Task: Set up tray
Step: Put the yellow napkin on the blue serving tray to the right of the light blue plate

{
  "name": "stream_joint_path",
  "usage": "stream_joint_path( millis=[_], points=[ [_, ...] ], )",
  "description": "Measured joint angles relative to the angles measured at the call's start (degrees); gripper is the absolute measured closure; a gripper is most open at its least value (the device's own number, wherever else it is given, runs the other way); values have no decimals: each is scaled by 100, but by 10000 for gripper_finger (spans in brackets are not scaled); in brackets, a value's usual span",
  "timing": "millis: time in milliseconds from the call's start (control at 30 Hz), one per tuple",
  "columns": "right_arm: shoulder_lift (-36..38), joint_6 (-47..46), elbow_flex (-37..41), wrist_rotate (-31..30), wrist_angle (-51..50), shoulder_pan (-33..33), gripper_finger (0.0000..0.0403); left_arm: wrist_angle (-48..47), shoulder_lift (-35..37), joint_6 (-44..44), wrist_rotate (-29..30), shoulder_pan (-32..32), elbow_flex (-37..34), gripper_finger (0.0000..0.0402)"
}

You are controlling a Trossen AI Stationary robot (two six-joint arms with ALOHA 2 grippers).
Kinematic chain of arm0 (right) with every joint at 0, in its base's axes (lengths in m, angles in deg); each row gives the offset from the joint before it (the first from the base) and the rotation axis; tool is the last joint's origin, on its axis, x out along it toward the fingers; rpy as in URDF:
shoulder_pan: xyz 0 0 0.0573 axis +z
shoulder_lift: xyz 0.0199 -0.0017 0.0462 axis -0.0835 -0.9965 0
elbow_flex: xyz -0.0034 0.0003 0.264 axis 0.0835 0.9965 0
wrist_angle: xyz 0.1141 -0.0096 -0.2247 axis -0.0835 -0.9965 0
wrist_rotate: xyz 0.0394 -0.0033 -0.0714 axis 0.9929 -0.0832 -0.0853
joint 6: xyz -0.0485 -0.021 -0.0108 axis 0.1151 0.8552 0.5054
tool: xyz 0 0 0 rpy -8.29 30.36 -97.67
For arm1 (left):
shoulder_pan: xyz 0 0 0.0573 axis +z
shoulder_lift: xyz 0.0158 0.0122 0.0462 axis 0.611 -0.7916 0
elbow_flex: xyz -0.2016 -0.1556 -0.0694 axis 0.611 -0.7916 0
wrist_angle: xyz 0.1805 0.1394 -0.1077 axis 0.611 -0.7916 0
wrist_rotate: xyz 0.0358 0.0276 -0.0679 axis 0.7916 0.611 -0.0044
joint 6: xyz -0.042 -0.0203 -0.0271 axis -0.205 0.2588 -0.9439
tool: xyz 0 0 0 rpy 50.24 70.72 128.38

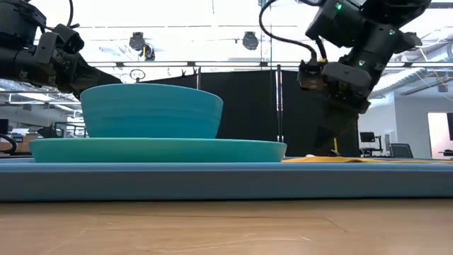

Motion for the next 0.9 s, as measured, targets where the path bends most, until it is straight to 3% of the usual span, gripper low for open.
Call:
stream_joint_path(
  millis=[300,533,900],
  points=[
    [-696,87,-6,32,110,-260,403,-1,0,0,0,1,-1,376],
    [-865,-1465,-17,-82,28,-201,403,0,2,0,-30,2,0,376],
    [-663,-2773,-7,-810,-924,160,403,-2,1,-1,-42,2,-1,376]
  ],
)
